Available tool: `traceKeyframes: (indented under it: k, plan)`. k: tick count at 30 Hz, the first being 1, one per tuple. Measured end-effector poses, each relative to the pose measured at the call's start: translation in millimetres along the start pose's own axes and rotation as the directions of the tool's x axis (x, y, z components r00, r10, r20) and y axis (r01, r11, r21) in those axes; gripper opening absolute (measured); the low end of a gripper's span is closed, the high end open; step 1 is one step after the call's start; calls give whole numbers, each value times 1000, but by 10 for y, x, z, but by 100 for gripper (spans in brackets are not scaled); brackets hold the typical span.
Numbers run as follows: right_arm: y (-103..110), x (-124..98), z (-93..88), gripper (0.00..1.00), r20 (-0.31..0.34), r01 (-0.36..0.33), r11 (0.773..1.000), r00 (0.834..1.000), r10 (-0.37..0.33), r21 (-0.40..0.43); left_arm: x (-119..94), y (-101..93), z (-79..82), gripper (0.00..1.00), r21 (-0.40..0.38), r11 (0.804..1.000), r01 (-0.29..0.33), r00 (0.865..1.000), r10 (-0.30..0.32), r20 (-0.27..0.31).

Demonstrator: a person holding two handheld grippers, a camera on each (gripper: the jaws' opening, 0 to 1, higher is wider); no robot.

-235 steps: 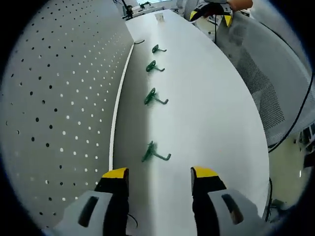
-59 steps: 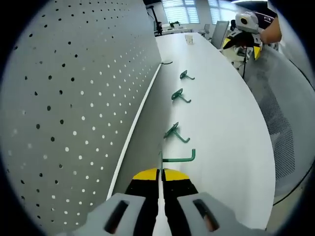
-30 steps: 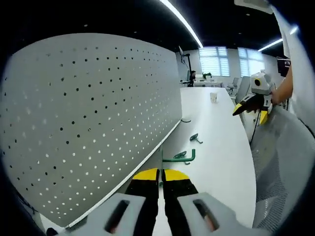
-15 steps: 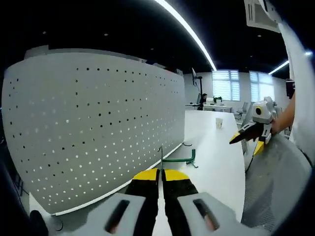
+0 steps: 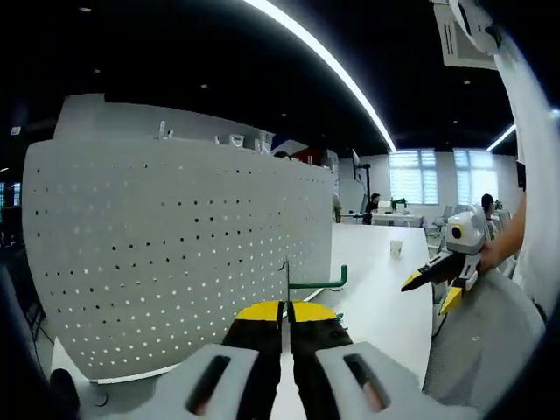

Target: Insert the hook assembly into the mounting plate slot until the hook locks in place.

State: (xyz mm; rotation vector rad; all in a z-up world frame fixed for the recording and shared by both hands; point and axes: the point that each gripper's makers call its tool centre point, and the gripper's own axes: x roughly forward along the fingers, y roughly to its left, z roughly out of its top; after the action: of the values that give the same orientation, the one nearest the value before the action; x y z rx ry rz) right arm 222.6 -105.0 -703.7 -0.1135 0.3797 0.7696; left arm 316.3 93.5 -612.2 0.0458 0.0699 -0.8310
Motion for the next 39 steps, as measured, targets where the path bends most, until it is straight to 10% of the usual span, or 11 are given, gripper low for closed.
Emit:
traceKeyframes:
  k: [19,30,39]
  plan:
    - [-34,-6,26,63,12,15,1000,1000,-15,1,-17,-82,-77,2,-30,999,-10,1000,10,-4]
    - [-18,-105,394,70,202,2,1000,979,-8,30,-14,-51,-59,2,-24,1000,-18,1000,19,4]
    - [45,-104,461,68,217,-26,999,976,19,26,-13,-70,-68,2,-25,1000,-15,1000,15,4]
